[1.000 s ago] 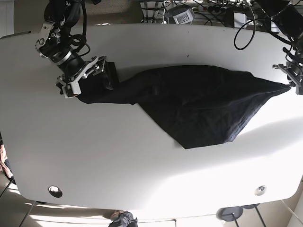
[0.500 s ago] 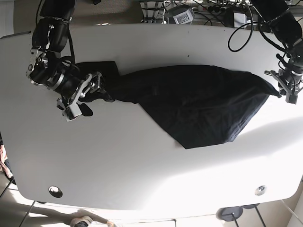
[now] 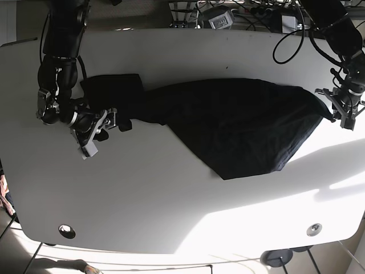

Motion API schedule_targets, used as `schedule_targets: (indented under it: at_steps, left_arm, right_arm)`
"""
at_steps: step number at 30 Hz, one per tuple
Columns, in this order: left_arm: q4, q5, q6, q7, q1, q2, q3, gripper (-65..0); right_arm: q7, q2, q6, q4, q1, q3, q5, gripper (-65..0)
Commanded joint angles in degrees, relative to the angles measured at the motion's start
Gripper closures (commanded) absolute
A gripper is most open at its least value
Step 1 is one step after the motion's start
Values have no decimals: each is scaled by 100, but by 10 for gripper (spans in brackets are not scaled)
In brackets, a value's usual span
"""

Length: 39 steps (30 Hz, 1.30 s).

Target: Fold the T-shirt properly

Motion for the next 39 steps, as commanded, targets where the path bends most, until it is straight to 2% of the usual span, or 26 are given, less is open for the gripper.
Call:
schedule_targets:
  at_steps: [1, 10, 13, 14, 16, 21, 22, 23, 30, 34, 39]
  left_arm:
    - [103, -46, 36, -104, -73, -135, -23, 0]
    - [103, -64, 36, -113, -82, -135, -23, 0]
    - [103, -64, 36, -113, -82, -135, -23, 0]
    - [103, -64, 36, -113, -82, -135, -23, 0]
    - [103, -64, 36, -113, -82, -135, -23, 0]
    - [103, -64, 36, -113, -82, -135, -23, 0]
    - [103, -64, 36, -113, -82, -135, -23, 0]
    - [103, -64, 36, -113, -82, -135, -23, 0]
    - [112, -46, 36, -34, -723, -135, 48, 0]
    - [112, -46, 36, 836, -1585, -126, 373, 0]
    - [112, -37, 36, 1038, -2350, 41, 725, 0]
  right_arm:
    - [18, 16, 56, 99, 20, 1, 126, -568]
    - [18, -107, 56, 91, -315, -16, 99, -568]
    - [18, -107, 56, 179, -473, -271, 143, -563]
    - [18, -116, 56, 249, -508, -306, 143, -536]
    - [18, -248, 56, 346, -657, -306, 143, -433]
    - [27, -362, 56, 416, -701, -298, 143, -51]
    - [27, -406, 56, 416, -710, -289, 143, -10]
    - [36, -415, 56, 451, -719, -254, 143, -27]
    - [1, -423, 56, 2209, -895, 713, 152, -19]
    - [1, -397, 56, 2412, -578, 819, 143, -19]
    - [1, -388, 56, 2394, -33, 828, 91, -19]
